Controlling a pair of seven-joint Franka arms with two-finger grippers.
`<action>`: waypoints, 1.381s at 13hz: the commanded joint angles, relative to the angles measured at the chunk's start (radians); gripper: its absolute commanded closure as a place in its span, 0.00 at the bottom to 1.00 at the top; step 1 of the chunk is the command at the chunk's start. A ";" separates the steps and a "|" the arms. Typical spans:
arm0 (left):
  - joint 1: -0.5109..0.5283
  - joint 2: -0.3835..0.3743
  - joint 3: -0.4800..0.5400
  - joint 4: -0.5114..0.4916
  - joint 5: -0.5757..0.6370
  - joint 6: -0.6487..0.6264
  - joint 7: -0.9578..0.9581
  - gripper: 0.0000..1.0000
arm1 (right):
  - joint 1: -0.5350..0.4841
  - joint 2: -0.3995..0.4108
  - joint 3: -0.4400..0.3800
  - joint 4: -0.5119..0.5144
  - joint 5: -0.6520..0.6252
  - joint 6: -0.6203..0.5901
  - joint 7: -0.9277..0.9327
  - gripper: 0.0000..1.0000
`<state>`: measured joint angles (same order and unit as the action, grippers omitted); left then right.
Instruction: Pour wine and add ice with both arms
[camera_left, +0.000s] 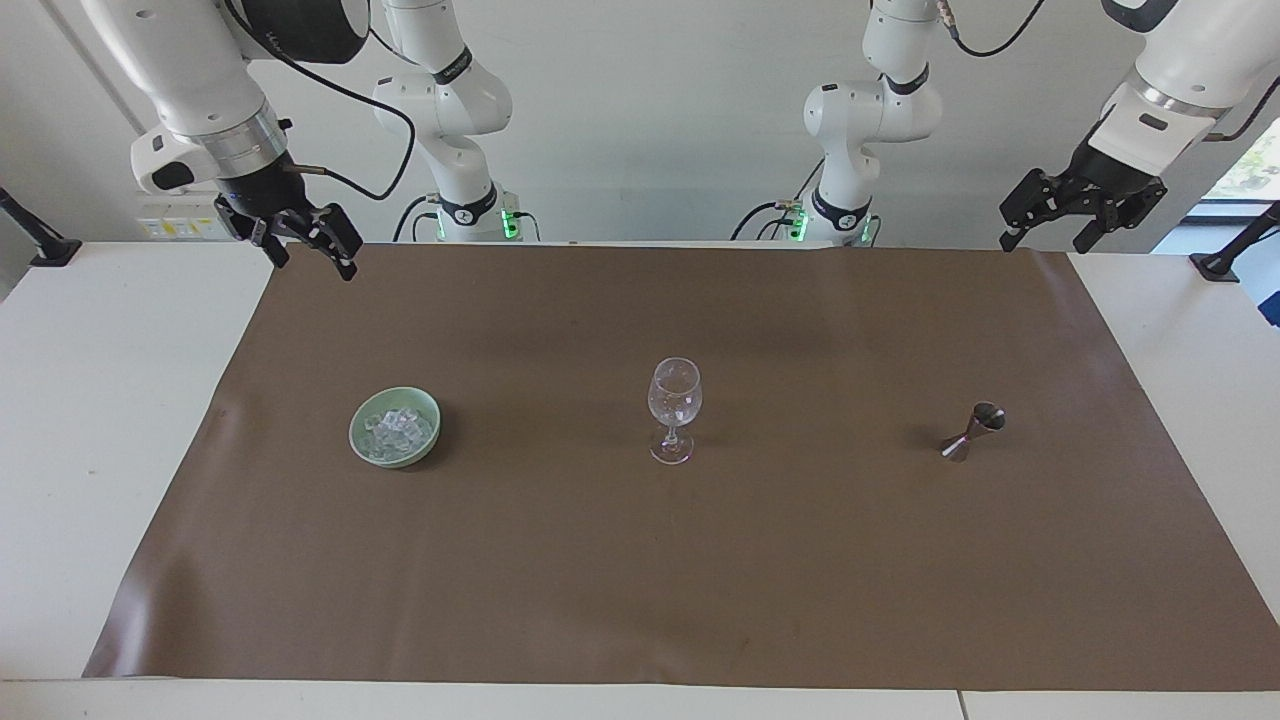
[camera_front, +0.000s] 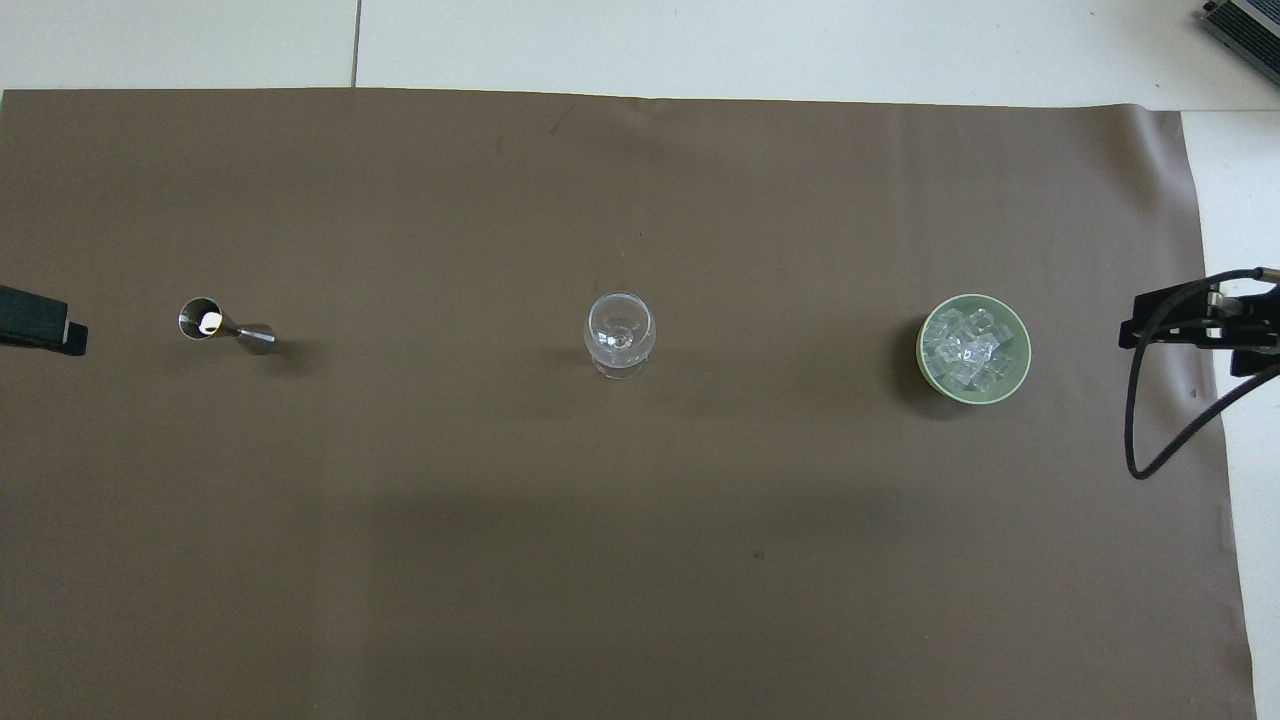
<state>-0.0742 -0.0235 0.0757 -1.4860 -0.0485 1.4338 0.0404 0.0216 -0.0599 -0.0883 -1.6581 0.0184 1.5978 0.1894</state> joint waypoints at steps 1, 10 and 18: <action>-0.015 -0.016 -0.004 -0.011 0.002 -0.001 -0.011 0.00 | -0.006 -0.008 0.001 -0.005 0.023 -0.006 -0.018 0.00; -0.016 -0.015 -0.005 -0.014 -0.005 0.040 0.003 0.00 | -0.006 -0.008 0.001 -0.005 0.023 -0.006 -0.018 0.00; -0.052 -0.012 -0.004 -0.013 -0.007 0.060 0.004 0.00 | -0.006 -0.008 0.001 -0.005 0.023 -0.006 -0.018 0.00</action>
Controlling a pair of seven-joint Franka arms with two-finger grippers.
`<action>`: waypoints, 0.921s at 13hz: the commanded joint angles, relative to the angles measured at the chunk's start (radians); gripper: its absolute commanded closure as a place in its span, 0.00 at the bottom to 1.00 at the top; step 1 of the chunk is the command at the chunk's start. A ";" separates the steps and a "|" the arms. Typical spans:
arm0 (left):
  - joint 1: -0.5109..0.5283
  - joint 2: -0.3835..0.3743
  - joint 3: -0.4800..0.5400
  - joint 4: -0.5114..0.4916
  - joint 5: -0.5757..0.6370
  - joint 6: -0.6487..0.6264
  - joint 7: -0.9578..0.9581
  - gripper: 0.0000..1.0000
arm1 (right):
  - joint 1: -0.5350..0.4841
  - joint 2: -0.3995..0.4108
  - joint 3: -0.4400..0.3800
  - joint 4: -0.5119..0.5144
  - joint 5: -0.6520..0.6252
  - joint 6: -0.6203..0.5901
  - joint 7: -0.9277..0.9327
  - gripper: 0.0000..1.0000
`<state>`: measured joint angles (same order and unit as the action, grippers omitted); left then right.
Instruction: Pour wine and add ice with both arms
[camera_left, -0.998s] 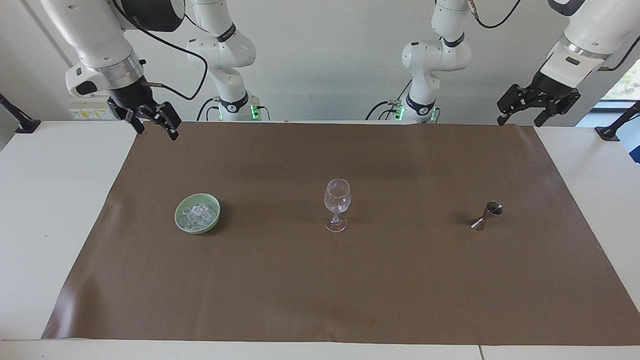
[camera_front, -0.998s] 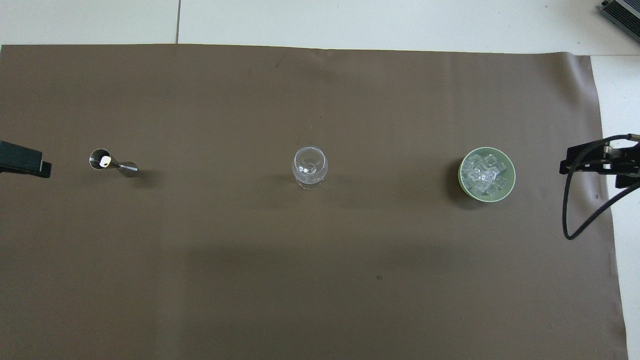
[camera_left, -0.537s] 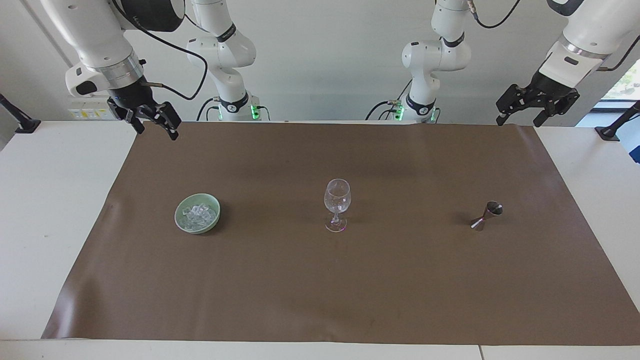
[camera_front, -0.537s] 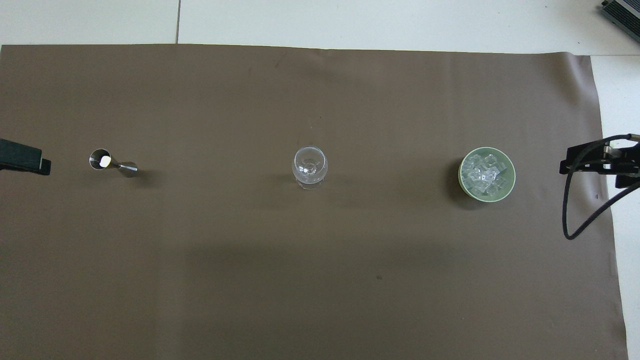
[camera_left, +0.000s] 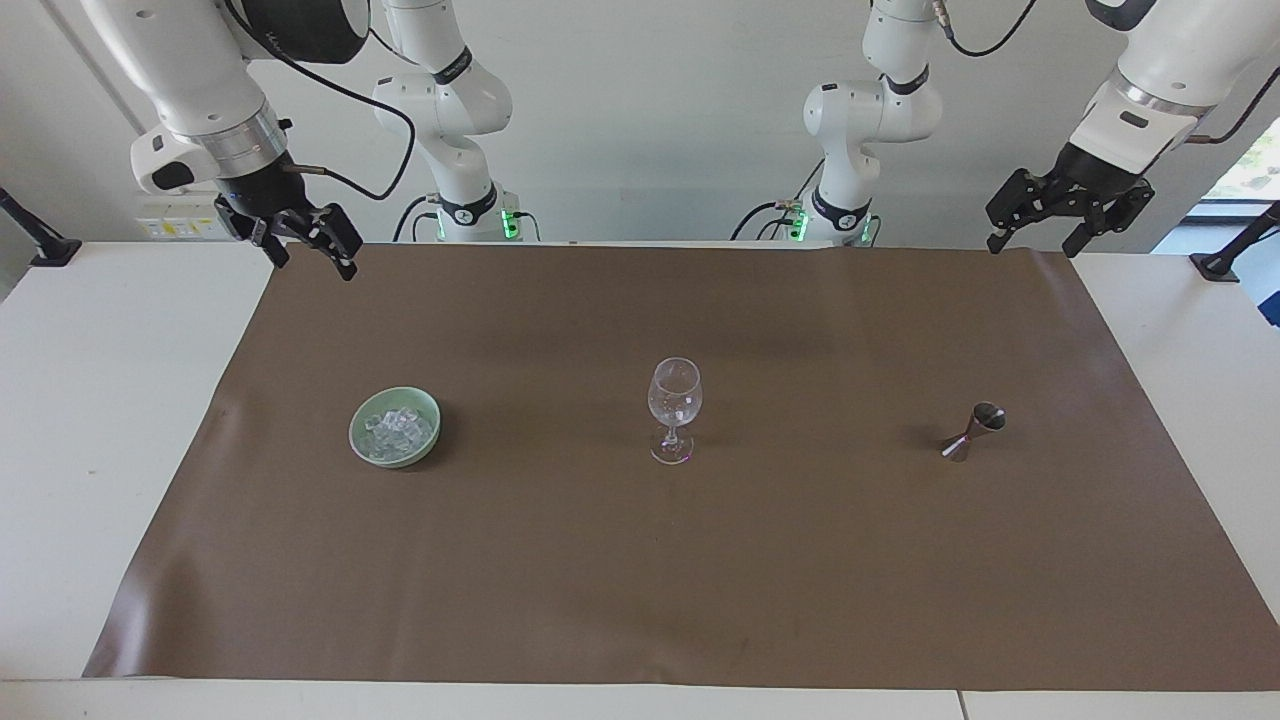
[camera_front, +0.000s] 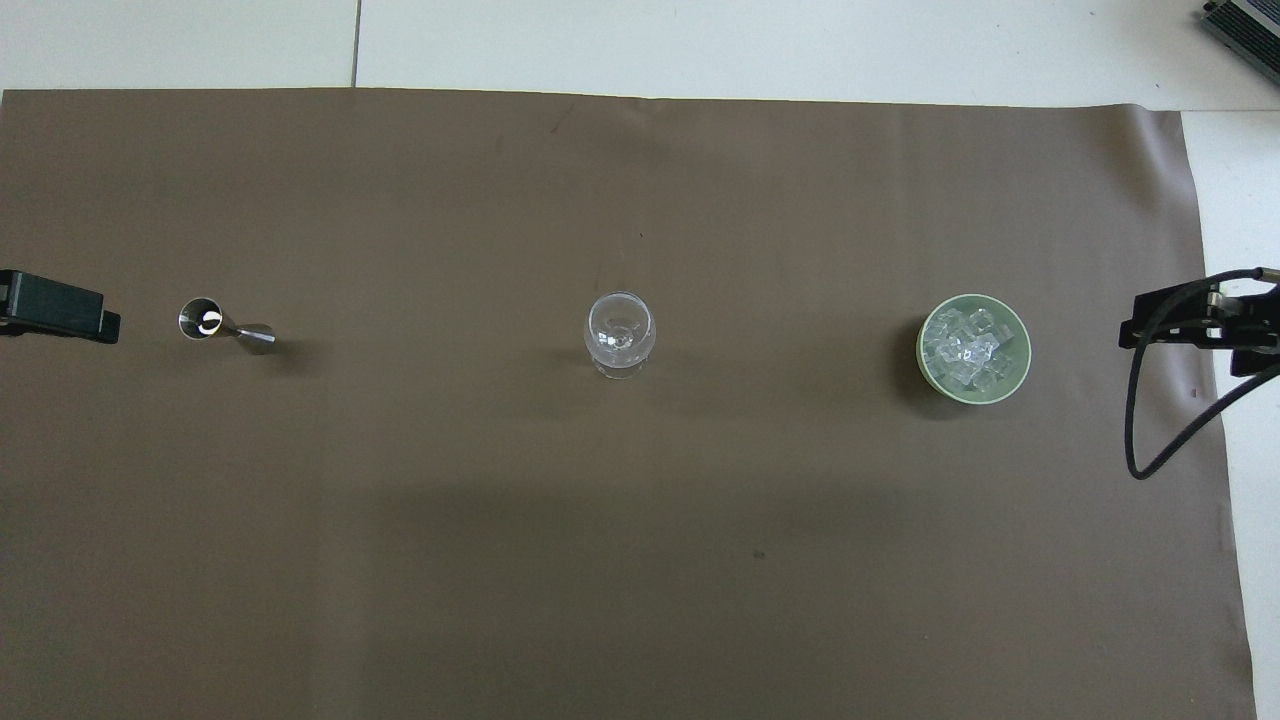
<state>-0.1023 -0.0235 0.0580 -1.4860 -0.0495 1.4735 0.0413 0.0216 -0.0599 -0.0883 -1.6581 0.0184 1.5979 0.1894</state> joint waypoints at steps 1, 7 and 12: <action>-0.024 -0.013 0.013 -0.014 -0.007 0.030 0.003 0.00 | -0.006 -0.008 0.001 -0.005 0.023 -0.009 -0.018 0.00; -0.030 -0.015 0.014 -0.016 -0.006 0.022 0.000 0.00 | -0.006 -0.008 0.001 -0.005 0.023 -0.004 -0.018 0.00; -0.014 -0.016 0.020 -0.027 -0.006 0.025 -0.004 0.00 | -0.006 -0.008 0.001 -0.005 0.023 -0.006 -0.018 0.00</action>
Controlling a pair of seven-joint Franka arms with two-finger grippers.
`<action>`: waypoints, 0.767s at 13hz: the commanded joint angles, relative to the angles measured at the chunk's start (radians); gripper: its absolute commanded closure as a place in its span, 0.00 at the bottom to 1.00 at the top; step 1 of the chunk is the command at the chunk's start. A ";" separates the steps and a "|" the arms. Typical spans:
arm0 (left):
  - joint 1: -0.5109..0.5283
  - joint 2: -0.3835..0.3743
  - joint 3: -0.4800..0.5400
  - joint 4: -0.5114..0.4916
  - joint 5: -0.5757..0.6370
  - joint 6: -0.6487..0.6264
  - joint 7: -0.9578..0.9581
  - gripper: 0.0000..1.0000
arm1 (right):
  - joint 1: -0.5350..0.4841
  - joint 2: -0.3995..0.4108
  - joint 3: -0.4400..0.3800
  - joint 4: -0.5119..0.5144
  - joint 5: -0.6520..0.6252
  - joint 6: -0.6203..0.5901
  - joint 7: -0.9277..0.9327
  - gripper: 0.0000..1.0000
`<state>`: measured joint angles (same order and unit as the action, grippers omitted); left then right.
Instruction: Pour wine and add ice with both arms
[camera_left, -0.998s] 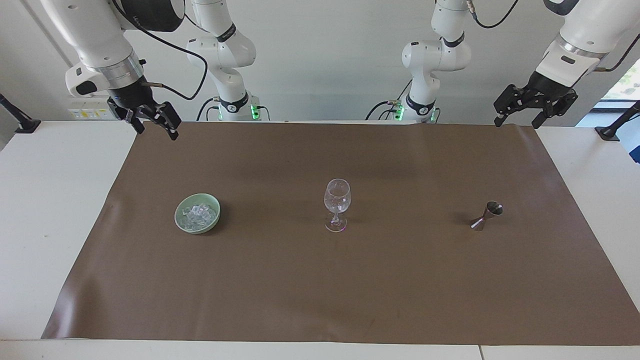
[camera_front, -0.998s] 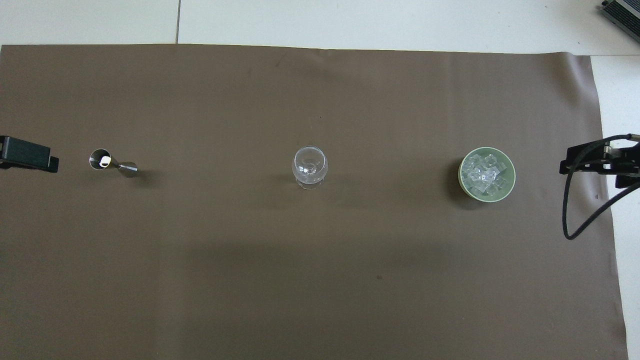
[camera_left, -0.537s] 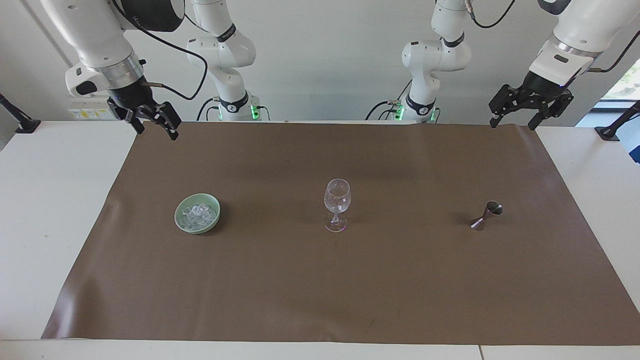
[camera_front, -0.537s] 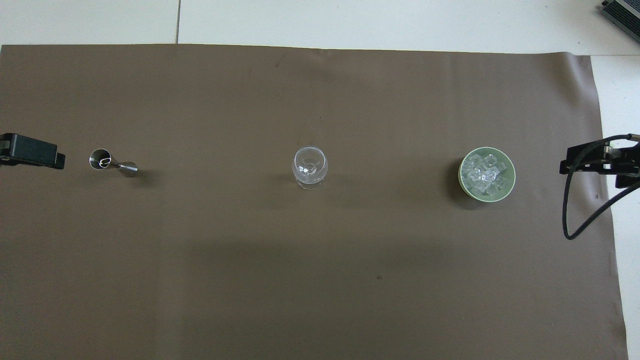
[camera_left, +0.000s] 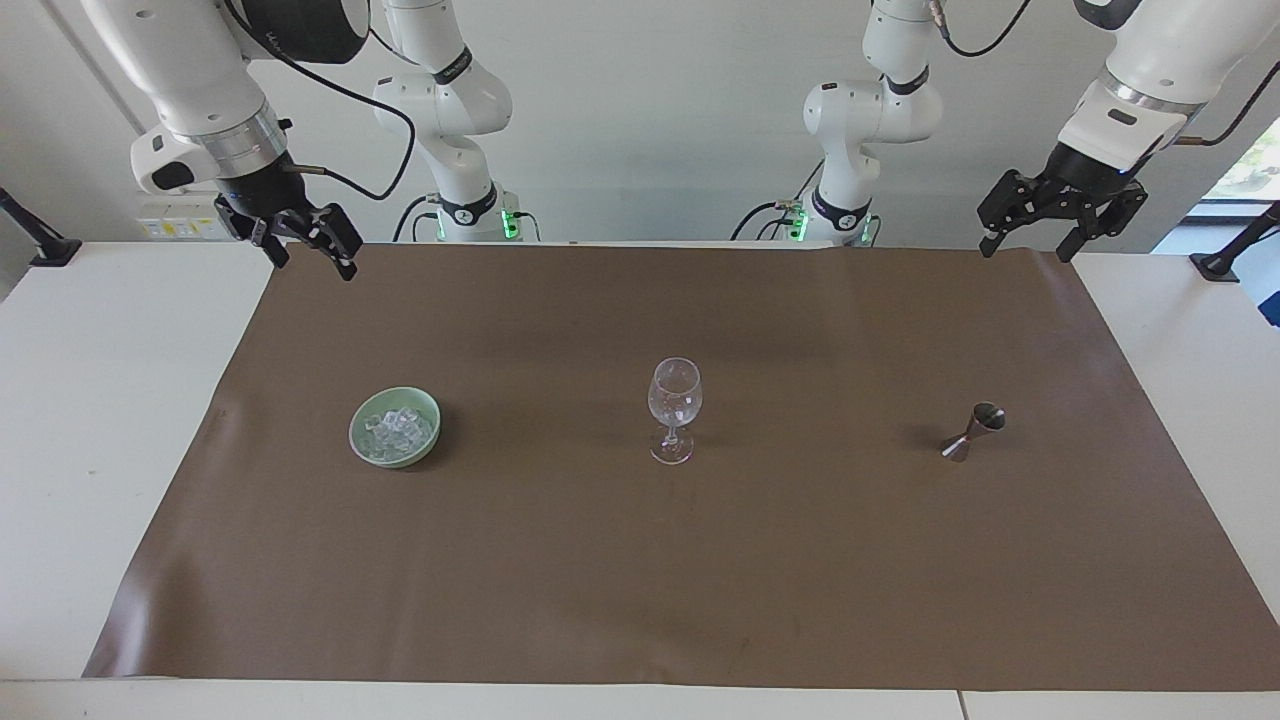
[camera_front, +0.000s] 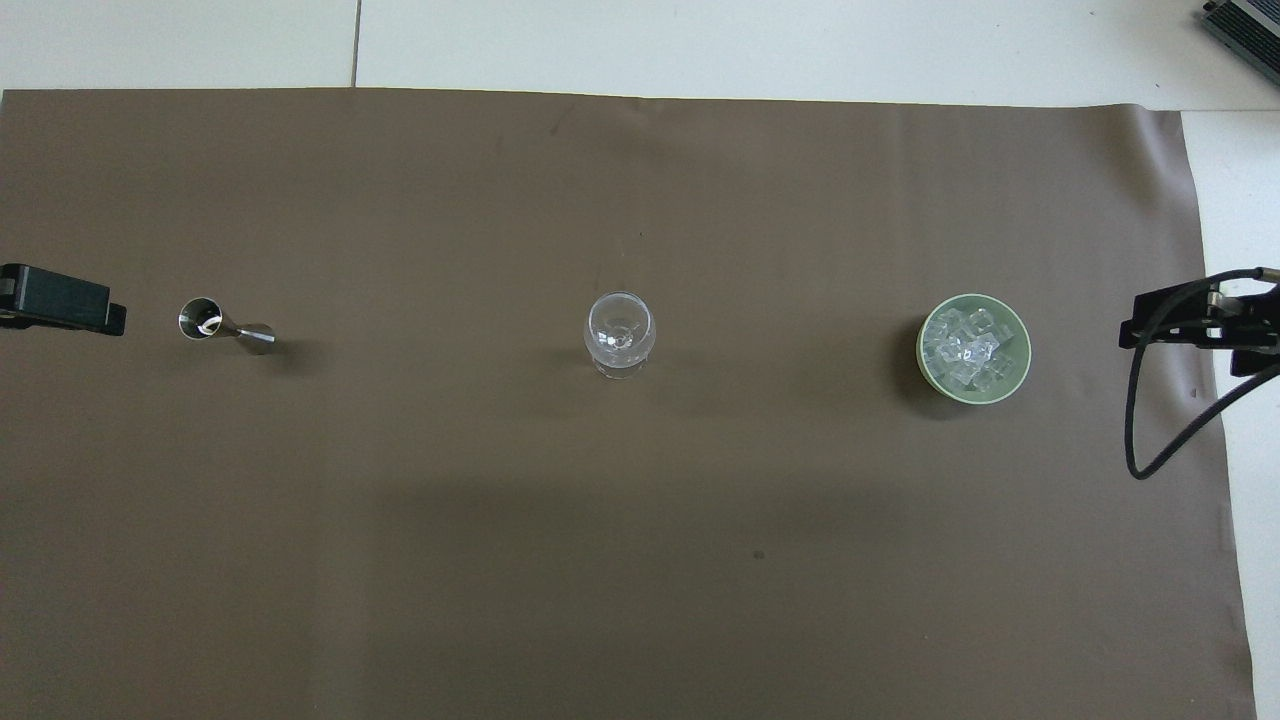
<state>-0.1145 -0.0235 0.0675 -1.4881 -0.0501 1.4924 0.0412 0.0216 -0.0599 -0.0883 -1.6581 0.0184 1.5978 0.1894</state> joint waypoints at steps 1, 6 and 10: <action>0.001 -0.016 0.015 -0.023 -0.007 -0.001 -0.004 0.00 | -0.006 -0.008 0.001 -0.005 0.023 -0.006 -0.018 0.00; 0.057 0.032 0.018 -0.009 -0.027 -0.002 -0.004 0.00 | -0.006 -0.008 0.001 -0.005 0.023 -0.006 -0.018 0.00; 0.131 0.160 0.020 0.041 -0.077 0.028 -0.004 0.00 | -0.006 -0.008 0.001 -0.005 0.023 -0.006 -0.018 0.00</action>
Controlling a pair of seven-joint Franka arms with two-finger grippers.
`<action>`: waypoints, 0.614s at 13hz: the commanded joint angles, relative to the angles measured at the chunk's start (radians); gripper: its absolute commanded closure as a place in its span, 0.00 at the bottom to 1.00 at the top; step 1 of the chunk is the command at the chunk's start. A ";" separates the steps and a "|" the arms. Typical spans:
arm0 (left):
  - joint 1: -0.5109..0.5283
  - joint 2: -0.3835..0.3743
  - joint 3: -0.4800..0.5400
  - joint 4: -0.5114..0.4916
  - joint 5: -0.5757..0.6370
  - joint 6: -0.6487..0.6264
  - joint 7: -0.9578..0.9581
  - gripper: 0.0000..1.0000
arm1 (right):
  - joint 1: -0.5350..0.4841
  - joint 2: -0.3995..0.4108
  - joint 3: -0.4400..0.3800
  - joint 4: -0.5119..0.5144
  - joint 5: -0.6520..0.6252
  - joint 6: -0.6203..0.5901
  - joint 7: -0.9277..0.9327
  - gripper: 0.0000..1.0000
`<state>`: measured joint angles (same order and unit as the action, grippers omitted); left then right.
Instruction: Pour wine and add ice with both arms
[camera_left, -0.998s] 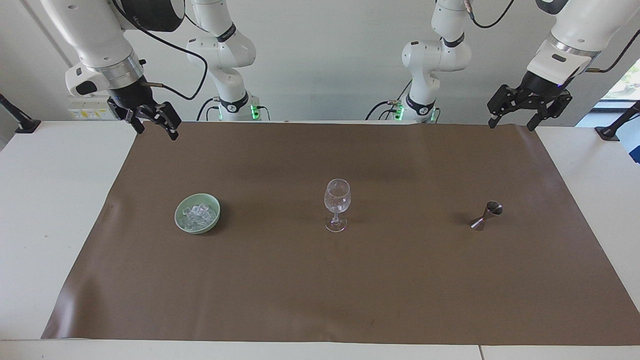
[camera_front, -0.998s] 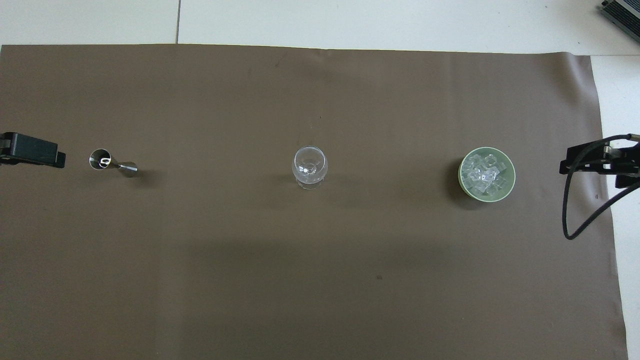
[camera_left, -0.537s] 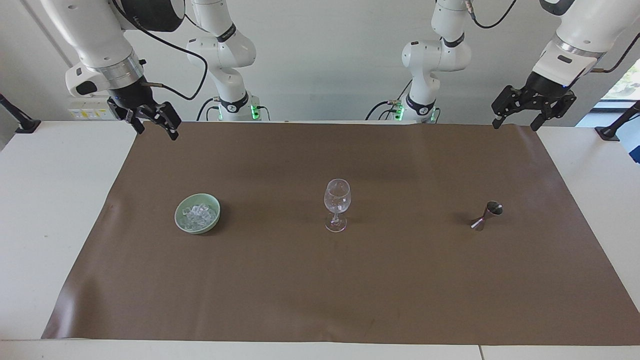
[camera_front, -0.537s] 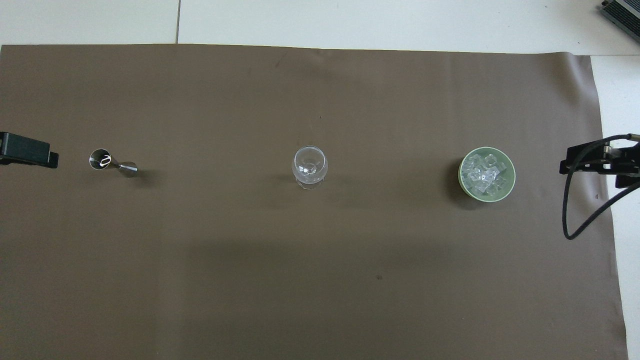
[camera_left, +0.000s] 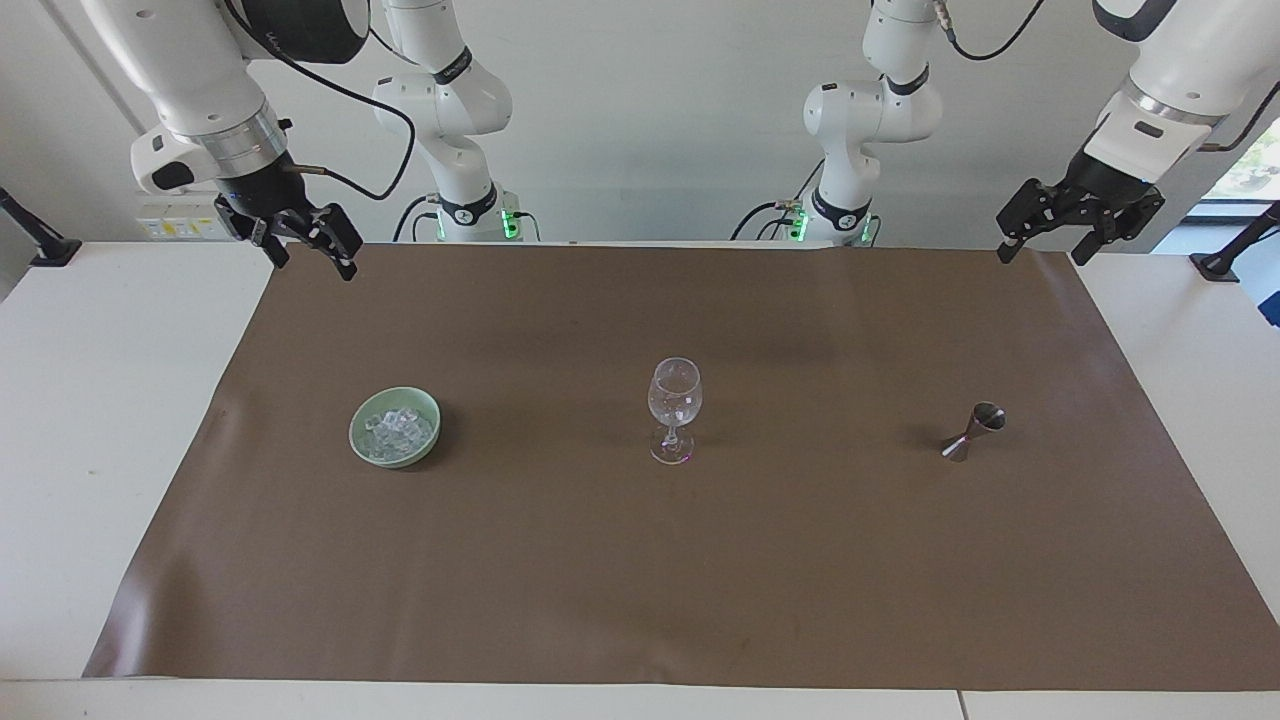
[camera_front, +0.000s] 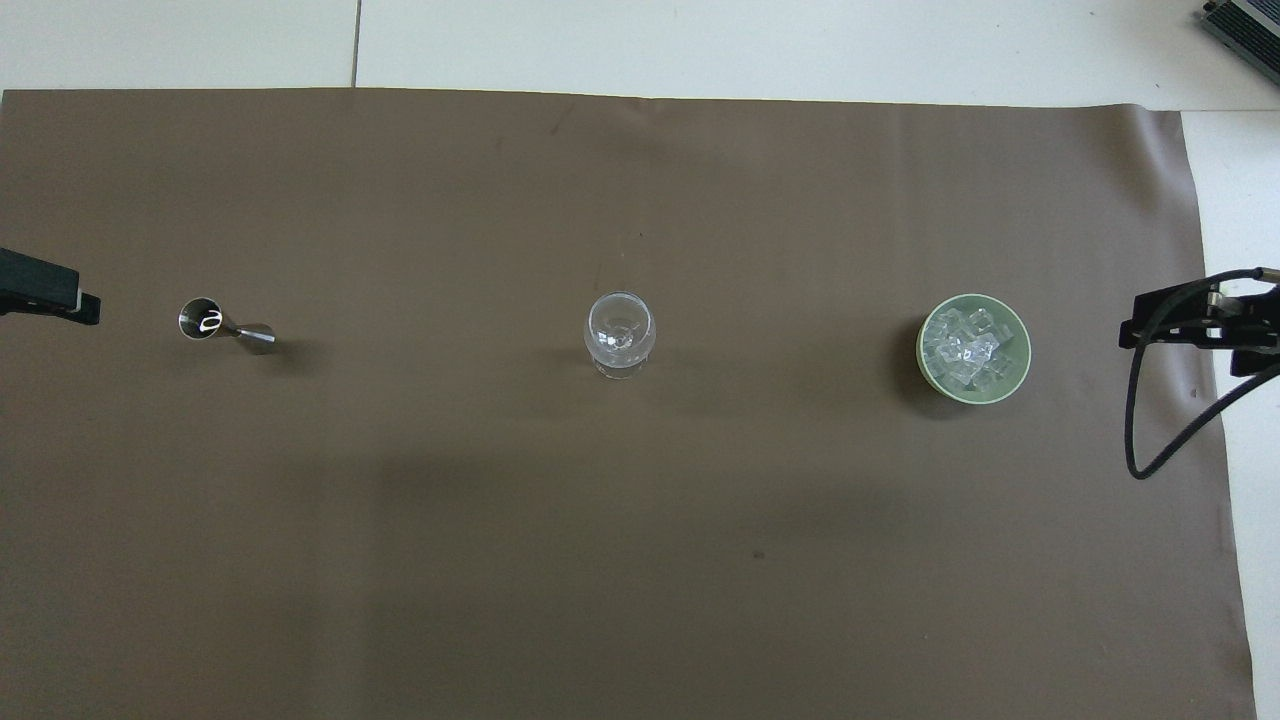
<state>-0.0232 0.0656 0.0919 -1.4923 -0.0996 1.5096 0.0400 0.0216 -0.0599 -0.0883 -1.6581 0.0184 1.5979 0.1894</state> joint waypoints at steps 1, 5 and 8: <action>0.055 0.097 -0.004 0.046 -0.047 0.029 -0.003 0.00 | -0.006 -0.008 0.001 -0.005 0.023 -0.006 -0.018 0.00; 0.124 0.155 -0.004 0.037 -0.132 0.064 -0.050 0.00 | -0.006 -0.008 0.001 -0.005 0.023 -0.006 -0.018 0.00; 0.154 0.194 -0.004 0.035 -0.196 0.075 -0.171 0.00 | -0.006 -0.008 0.001 -0.005 0.023 -0.006 -0.018 0.00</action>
<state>0.1165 0.2324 0.0937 -1.4812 -0.2627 1.5781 -0.0496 0.0216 -0.0599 -0.0883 -1.6581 0.0184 1.5979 0.1894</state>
